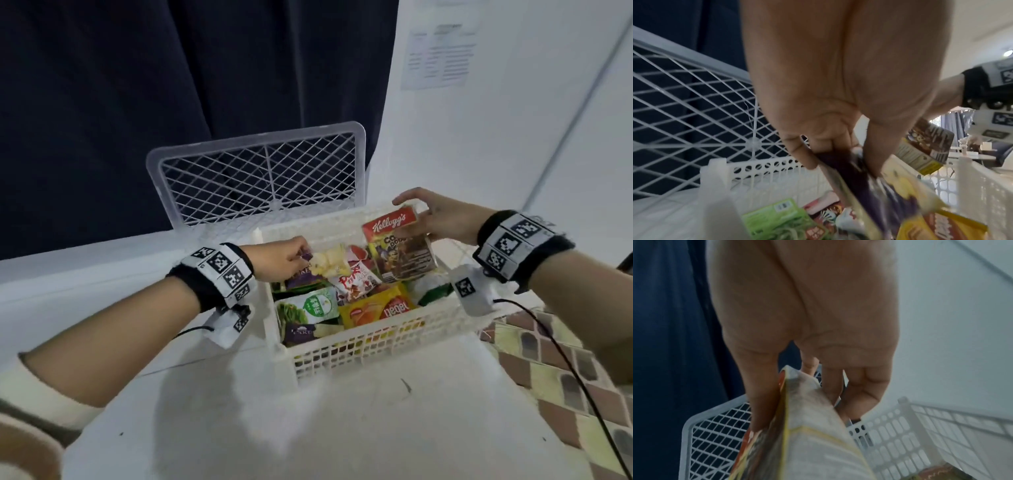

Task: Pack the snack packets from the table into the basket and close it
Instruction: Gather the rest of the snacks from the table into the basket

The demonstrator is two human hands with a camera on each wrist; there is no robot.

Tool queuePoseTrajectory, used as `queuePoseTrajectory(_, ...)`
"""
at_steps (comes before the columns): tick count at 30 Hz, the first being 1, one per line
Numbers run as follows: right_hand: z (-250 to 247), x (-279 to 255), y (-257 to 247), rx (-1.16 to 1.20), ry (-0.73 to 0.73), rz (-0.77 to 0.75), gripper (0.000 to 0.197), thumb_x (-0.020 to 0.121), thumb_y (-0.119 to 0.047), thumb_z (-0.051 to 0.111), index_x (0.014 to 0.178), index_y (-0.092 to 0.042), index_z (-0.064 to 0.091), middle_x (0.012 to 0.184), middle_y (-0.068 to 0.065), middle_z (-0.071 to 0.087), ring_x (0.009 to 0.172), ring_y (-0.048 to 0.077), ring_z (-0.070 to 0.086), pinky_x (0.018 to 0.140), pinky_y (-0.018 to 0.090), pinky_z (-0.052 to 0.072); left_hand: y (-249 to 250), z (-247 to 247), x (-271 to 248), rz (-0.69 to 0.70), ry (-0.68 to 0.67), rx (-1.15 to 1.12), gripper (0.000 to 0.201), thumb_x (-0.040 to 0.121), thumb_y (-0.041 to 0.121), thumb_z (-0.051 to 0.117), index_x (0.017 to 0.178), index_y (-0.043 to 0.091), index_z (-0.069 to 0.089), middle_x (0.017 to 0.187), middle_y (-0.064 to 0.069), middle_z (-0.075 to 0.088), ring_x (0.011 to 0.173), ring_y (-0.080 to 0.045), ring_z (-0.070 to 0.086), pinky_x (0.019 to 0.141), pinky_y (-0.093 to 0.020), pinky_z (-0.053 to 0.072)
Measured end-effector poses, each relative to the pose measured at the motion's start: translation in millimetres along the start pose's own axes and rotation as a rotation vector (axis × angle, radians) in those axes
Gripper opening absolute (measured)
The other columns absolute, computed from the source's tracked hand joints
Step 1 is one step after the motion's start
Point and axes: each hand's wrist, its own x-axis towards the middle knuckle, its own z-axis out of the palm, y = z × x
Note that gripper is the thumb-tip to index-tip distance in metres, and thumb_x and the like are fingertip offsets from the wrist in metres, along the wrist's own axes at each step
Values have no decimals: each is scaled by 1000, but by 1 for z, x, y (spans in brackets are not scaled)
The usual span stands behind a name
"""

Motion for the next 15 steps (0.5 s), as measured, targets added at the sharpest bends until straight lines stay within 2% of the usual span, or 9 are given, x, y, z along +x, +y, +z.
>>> queuePoseTrajectory(3, -9, 33, 9, -136, -101, 25, 52, 76, -21, 78, 121, -25, 51, 112, 10, 67, 105, 30, 64, 91, 41, 52, 3, 11, 19, -9, -148, 55, 27, 95, 25, 53, 120, 16, 47, 122, -5, 60, 95, -17, 53, 80, -29, 46)
queuePoseTrajectory(5, -10, 52, 16, -182, -174, 59, 64, 66, -31, 83, 121, -26, 49, 109, 10, 68, 104, 30, 64, 85, 40, 52, 6, 18, 31, -25, -214, 56, 35, 90, 21, 61, 122, 15, 47, 122, -4, 60, 95, -15, 54, 71, -22, 44)
queuePoseTrajectory(6, -11, 61, 20, -204, -200, 74, 74, 60, -36, 85, 122, -25, 47, 110, 10, 68, 103, 29, 64, 83, 39, 52, 7, 22, 38, -39, -256, 53, 40, 88, 19, 64, 124, 16, 47, 123, -4, 61, 95, -15, 55, 72, -22, 44)
queuePoseTrajectory(8, -11, 78, 26, -275, -215, 100, 83, 61, -37, 85, 128, -18, 40, 117, 10, 64, 102, 28, 63, 92, 42, 50, 11, 30, 48, -69, -372, 42, 48, 86, 17, 68, 129, 18, 45, 125, -6, 61, 97, -16, 56, 76, -24, 46)
queuePoseTrajectory(9, -12, 86, 29, -306, -207, 110, 81, 66, -35, 84, 130, -15, 38, 119, 10, 62, 102, 27, 63, 97, 45, 49, 13, 34, 51, -70, -427, 56, 50, 86, 16, 68, 130, 20, 45, 125, -5, 61, 98, -16, 56, 73, -22, 45)
queuePoseTrajectory(11, -14, 97, 33, -331, -208, 117, 69, 70, -31, 83, 123, -10, 44, 117, 10, 63, 98, 26, 66, 98, 44, 50, 18, 40, 57, -41, -497, 117, 44, 88, 20, 66, 129, 24, 51, 121, -2, 62, 98, -16, 56, 66, -17, 41)
queuePoseTrajectory(13, -14, 105, 38, -341, -240, 116, 53, 68, -30, 84, 107, -10, 53, 107, 10, 68, 93, 25, 69, 92, 38, 54, 22, 44, 61, 5, -526, 171, 32, 91, 30, 61, 123, 25, 61, 115, 1, 65, 95, -12, 57, 66, -14, 40)
queuePoseTrajectory(15, -13, 108, 43, -370, -299, 134, 58, 60, -35, 87, 103, -12, 57, 101, 7, 71, 90, 23, 71, 89, 35, 56, 23, 47, 64, 13, -549, 209, 29, 92, 35, 59, 116, 23, 68, 114, 4, 69, 91, -8, 57, 68, -12, 40)
